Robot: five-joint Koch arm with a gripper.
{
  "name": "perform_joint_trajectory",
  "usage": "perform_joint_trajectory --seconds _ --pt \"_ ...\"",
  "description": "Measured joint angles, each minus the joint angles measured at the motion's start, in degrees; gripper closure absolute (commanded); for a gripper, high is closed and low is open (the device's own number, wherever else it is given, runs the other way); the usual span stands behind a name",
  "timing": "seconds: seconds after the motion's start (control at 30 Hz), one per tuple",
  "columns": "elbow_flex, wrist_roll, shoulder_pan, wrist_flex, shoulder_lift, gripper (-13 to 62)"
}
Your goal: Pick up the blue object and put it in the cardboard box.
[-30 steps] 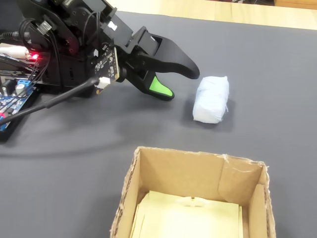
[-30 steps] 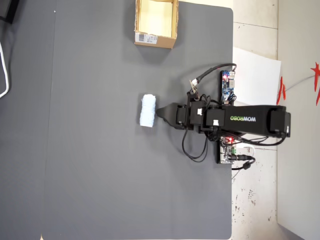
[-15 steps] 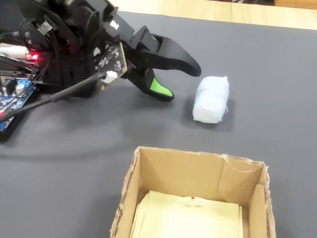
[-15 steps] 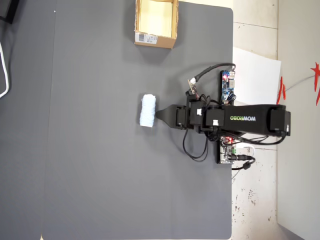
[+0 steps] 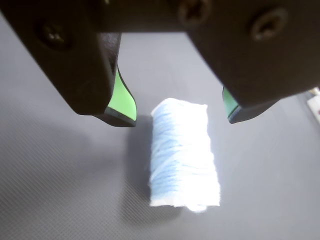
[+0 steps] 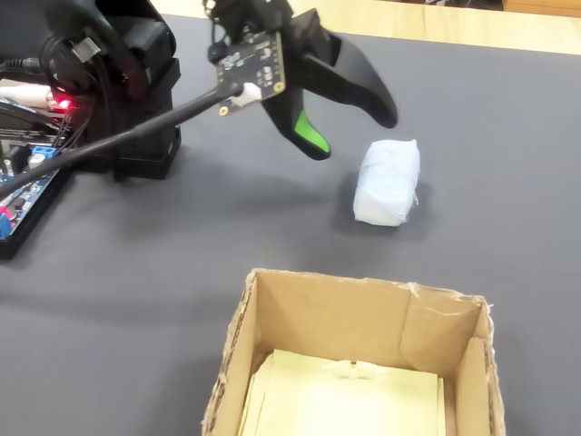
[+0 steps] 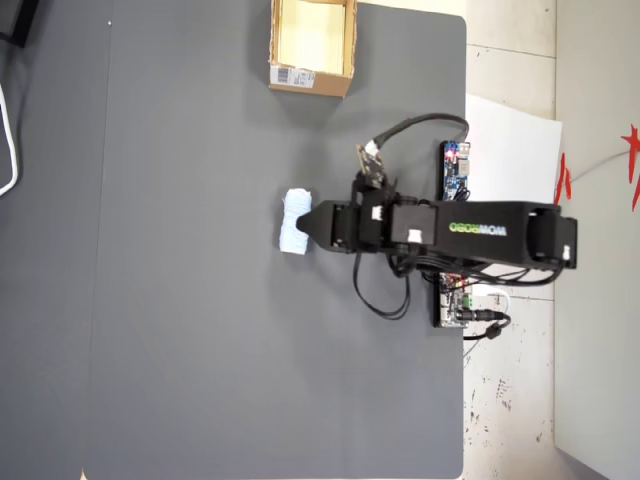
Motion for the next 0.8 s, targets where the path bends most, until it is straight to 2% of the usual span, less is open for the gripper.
perform_joint_trajectory --seconds 0.33,0.6,0.7,0.8 --pt "-15.8 0.0 0.2 9.5 -16.3 16.3" --pt "-22.1 -1.5 0.6 10.6 -28.0 16.8" --pt "-22.9 -1.5 0.6 11.1 -30.4 25.0" --pt "-24.3 -1.5 0.6 11.0 -31.5 29.5"
